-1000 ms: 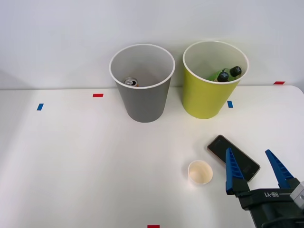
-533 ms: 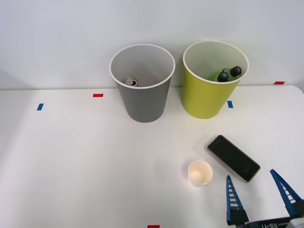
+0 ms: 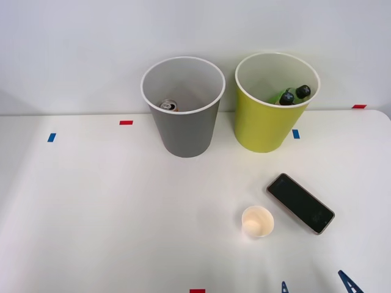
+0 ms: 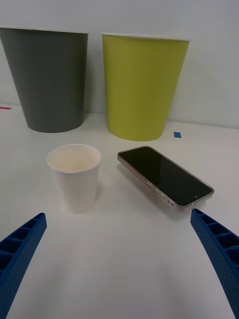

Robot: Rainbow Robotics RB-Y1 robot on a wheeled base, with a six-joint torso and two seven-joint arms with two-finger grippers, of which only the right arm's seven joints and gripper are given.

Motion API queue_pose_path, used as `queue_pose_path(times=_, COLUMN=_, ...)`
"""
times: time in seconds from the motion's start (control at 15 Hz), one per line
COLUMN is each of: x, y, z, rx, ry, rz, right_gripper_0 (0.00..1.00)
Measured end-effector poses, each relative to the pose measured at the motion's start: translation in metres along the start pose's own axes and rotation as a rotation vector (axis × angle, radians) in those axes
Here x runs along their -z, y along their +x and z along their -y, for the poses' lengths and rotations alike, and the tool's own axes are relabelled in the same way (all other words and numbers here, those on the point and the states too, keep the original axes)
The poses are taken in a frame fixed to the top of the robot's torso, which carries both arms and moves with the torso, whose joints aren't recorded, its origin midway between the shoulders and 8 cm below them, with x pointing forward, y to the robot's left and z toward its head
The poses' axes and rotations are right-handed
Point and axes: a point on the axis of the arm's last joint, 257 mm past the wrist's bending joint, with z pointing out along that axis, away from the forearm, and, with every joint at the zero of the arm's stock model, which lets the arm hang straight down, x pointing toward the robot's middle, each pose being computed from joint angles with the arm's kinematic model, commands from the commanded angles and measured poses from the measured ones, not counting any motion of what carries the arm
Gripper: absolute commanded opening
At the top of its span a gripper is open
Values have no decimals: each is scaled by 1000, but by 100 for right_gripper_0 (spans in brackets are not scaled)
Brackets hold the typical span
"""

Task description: Put cans in the gray bin, plastic bottles in the light green bin

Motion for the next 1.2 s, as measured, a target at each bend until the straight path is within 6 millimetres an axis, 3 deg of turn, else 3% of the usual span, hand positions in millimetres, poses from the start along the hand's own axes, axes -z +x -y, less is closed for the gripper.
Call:
queue_pose_path(times=0.47, x=25, y=13, z=-6, rx=6, ry=-15, rz=-70, right_gripper_0=100)
queue_pose_path(times=1.2, x=27, y=15, z=-9, rx=23, ry=-33, rz=-75, right_gripper_0=100)
